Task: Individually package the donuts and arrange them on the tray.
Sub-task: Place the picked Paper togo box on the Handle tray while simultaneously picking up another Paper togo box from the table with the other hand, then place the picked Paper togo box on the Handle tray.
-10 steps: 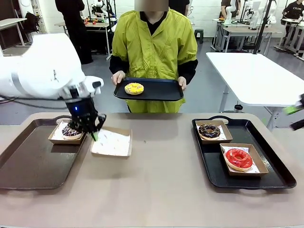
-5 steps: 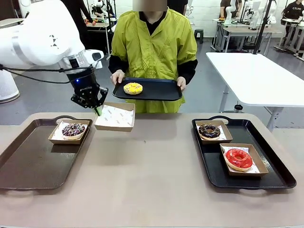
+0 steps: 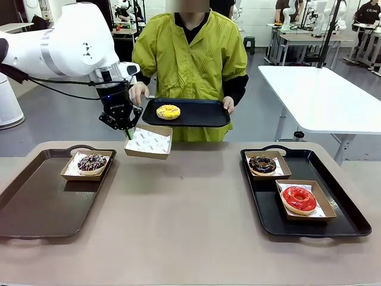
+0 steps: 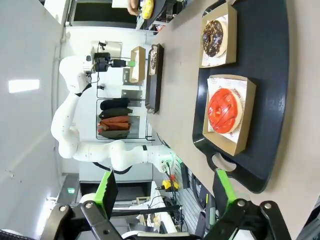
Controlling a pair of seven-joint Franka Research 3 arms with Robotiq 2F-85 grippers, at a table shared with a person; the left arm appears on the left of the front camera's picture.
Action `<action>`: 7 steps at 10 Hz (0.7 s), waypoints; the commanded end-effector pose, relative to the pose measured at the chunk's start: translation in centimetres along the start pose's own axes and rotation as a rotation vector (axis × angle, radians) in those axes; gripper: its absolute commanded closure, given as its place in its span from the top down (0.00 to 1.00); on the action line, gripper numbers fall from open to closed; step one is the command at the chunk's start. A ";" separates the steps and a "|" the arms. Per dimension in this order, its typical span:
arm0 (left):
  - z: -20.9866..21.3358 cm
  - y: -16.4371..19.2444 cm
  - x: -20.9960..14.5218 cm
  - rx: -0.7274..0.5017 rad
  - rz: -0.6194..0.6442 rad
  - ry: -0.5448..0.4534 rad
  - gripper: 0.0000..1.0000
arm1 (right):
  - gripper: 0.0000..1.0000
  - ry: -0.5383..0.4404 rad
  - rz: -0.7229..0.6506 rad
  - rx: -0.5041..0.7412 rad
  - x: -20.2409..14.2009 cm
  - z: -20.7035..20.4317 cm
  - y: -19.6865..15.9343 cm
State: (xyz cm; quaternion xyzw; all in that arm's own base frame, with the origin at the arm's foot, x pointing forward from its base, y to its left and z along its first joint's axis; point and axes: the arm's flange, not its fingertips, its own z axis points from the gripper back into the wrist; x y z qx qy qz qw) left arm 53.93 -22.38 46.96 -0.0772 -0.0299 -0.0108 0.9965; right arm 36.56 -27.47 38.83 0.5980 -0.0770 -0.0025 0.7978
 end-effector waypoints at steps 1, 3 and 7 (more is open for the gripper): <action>0.6 -0.1 -0.4 -0.014 0.007 -0.004 0.00 | 1.00 -0.003 -0.014 0.009 -0.3 0.3 0.0; 0.6 -0.1 -0.4 -0.014 0.007 -0.004 0.00 | 1.00 -0.003 -0.014 0.009 -0.3 0.3 0.0; 0.6 -0.1 -0.4 -0.014 0.007 -0.004 0.00 | 1.00 -0.003 -0.014 0.009 -0.3 0.3 0.0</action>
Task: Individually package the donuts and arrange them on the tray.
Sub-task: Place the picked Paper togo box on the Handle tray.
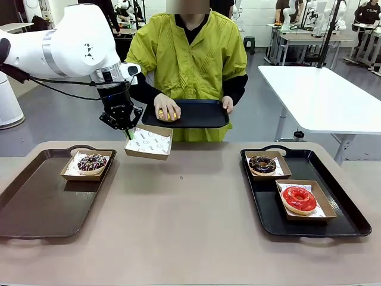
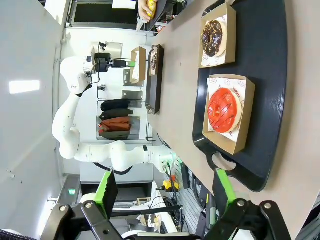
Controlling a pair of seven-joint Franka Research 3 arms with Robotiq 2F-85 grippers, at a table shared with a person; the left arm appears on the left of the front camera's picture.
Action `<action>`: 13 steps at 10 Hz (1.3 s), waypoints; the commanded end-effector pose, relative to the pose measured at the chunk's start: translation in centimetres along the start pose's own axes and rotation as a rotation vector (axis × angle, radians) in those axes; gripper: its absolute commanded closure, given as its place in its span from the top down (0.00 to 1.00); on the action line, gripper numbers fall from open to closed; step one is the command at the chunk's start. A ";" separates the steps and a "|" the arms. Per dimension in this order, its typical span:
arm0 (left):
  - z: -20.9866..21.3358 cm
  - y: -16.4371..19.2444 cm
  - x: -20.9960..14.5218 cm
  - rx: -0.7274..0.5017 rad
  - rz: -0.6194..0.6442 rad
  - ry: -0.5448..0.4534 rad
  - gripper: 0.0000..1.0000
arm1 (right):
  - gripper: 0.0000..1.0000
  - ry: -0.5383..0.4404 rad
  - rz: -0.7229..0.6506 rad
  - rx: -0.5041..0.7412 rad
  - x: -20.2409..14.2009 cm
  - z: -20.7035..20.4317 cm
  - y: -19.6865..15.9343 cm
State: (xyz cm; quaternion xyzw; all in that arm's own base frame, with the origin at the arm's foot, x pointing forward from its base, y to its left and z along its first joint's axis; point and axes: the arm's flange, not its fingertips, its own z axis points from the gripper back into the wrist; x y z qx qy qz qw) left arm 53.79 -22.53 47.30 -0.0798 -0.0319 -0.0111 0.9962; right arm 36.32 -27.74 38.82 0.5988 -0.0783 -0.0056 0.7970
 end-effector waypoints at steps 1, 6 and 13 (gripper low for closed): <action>0.2 0.1 -0.3 -0.009 0.007 0.000 0.00 | 1.00 0.003 -0.010 0.007 -0.1 0.0 0.1; 0.2 0.1 -0.3 -0.009 0.007 0.000 0.00 | 1.00 0.003 -0.010 0.007 -0.1 0.0 0.1; 0.2 0.1 -0.3 -0.009 0.007 0.000 0.00 | 1.00 0.003 -0.010 0.007 -0.1 0.0 0.1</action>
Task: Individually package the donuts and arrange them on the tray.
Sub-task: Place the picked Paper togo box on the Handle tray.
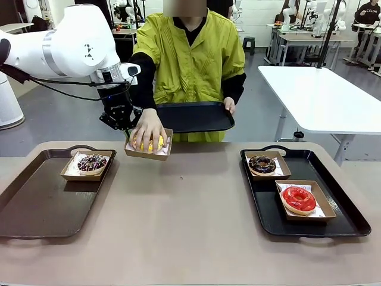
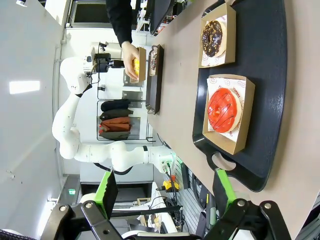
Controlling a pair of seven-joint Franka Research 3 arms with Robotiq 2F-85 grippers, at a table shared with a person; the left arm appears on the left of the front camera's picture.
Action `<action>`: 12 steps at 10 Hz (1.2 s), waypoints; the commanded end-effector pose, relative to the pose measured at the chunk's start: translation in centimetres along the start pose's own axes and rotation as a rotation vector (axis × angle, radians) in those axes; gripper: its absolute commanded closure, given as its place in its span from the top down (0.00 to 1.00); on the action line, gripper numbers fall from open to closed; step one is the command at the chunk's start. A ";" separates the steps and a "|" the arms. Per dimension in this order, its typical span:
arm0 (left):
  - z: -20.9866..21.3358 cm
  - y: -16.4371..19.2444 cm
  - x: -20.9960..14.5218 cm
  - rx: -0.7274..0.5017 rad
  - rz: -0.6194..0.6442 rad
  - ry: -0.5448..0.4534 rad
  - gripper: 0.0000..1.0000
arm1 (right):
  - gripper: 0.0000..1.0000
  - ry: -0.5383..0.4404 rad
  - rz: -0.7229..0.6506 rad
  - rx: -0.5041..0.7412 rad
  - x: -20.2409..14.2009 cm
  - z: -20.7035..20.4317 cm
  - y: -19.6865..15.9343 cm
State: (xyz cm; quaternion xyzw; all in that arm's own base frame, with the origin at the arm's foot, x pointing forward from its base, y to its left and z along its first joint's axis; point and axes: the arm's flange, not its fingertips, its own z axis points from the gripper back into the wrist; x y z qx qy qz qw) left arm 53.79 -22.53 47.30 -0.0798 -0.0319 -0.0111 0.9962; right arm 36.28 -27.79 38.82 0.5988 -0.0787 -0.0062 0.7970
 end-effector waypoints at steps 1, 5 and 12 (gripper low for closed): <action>0.2 0.1 -0.3 -0.009 0.007 0.000 0.00 | 1.00 0.005 -0.010 0.007 -0.1 0.0 0.1; 0.2 0.1 -0.3 -0.009 0.007 0.000 0.00 | 1.00 0.005 -0.010 0.007 -0.1 0.0 0.1; 5.1 4.3 -6.5 0.073 -0.059 -0.040 0.01 | 1.00 0.005 -0.010 0.007 -0.1 0.0 0.1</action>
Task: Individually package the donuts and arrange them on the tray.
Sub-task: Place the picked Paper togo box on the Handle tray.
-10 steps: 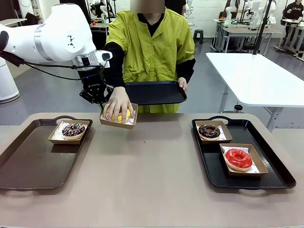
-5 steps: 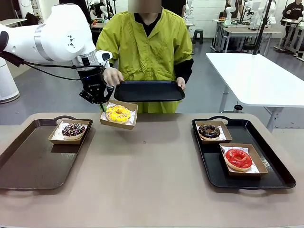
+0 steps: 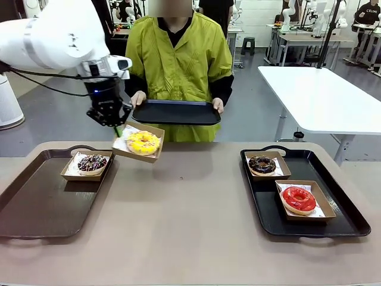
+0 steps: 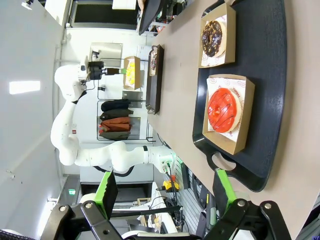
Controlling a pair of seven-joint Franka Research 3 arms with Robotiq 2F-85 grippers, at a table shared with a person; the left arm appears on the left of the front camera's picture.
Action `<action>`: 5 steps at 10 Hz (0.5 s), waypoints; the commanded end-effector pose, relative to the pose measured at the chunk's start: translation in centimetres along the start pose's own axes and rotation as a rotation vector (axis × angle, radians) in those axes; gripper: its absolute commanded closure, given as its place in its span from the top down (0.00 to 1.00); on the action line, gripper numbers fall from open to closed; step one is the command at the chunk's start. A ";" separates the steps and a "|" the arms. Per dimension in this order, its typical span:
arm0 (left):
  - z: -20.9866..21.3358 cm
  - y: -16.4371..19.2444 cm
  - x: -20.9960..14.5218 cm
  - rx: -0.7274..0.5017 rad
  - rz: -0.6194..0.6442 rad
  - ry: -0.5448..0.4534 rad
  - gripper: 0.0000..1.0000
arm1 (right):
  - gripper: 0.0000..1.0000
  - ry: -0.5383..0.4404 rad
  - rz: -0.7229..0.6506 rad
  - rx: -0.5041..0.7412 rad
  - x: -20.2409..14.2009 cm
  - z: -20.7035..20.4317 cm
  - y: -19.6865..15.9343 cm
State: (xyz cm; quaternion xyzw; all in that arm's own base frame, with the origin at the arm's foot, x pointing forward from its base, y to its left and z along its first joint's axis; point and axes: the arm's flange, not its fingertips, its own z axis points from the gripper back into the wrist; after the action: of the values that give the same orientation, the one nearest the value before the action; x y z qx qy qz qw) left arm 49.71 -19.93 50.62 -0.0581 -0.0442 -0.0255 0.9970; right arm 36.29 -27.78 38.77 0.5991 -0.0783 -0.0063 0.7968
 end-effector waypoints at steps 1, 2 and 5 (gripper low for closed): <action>2.1 4.6 -4.6 0.066 0.003 -0.026 0.01 | 1.00 0.004 -0.009 0.007 -0.1 0.0 0.1; 2.7 6.9 -5.9 0.068 0.013 -0.021 0.01 | 1.00 0.004 -0.009 0.007 -0.1 0.0 0.1; 3.6 13.9 -9.2 0.062 0.080 -0.023 0.01 | 1.00 0.004 -0.009 0.007 -0.1 0.0 0.1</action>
State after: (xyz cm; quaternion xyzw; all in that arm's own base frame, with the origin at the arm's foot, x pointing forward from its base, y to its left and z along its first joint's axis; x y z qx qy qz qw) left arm 41.65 -7.00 52.16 -0.0333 -0.0520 0.0128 0.9980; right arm 36.26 -27.82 38.73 0.5995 -0.0781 -0.0070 0.7965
